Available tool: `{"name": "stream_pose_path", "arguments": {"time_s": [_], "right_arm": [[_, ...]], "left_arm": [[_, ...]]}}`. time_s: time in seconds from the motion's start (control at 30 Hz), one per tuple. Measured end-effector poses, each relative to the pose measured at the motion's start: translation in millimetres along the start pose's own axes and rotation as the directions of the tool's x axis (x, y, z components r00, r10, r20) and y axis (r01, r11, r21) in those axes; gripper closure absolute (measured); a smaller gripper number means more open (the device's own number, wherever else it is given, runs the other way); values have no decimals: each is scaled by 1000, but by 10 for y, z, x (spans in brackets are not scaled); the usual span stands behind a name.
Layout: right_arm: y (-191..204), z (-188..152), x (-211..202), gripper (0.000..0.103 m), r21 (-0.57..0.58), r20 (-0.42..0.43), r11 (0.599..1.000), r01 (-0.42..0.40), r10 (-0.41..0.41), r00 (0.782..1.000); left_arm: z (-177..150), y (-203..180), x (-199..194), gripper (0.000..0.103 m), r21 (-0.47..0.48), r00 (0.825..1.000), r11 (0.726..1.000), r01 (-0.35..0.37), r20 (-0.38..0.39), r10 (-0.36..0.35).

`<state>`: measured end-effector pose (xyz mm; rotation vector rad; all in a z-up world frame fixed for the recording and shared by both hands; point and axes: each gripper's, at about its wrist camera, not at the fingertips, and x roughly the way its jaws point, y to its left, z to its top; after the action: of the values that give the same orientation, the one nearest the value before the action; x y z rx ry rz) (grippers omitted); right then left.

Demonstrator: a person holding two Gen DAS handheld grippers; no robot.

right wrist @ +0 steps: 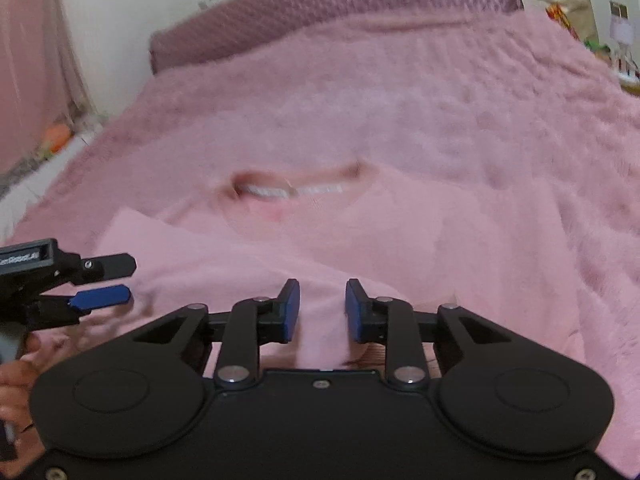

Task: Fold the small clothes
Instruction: 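Grasp the ribbed hem of the sweatshirt with the left tool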

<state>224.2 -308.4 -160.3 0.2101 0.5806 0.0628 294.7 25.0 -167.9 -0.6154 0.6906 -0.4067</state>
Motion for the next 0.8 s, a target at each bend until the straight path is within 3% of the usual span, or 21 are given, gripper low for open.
{"name": "stream_pose_path", "arguments": {"time_s": [0.07, 0.2, 0.37, 0.5, 0.6, 0.7, 0.8], "right_arm": [[12, 2, -162, 74, -8, 25, 1000, -7, 7, 1000], [48, -123, -355, 73, -60, 13, 998, -2, 2, 1000], [-22, -323, -211, 73, -80, -67, 995, 53, -59, 996], [-126, -412, -166, 73, -46, -106, 996, 70, -75, 992], [-147, -273, -440, 72, 22, -94, 999, 45, -43, 995], [-153, -152, -855, 57, 48, -52, 999, 6, -4, 999], [-177, -119, -1335, 54, 36, -41, 998, -42, 44, 998]], "left_arm": [[25, 71, -174, 43, -25, 1000, 1000, 15, 17, -14], [-58, 191, -377, 43, -11, 999, 999, -38, 2, 38], [-182, 343, -216, 43, -3, 990, 992, -128, -61, 128], [-182, 357, -169, 43, -15, 984, 988, -153, -90, 151], [-86, 179, -434, 43, 4, 991, 993, -115, -66, 115], [-28, -85, -880, 42, 93, 994, 991, -94, -56, 99], [-80, -285, -1361, 40, 206, 991, 976, -65, -98, 87]]}}
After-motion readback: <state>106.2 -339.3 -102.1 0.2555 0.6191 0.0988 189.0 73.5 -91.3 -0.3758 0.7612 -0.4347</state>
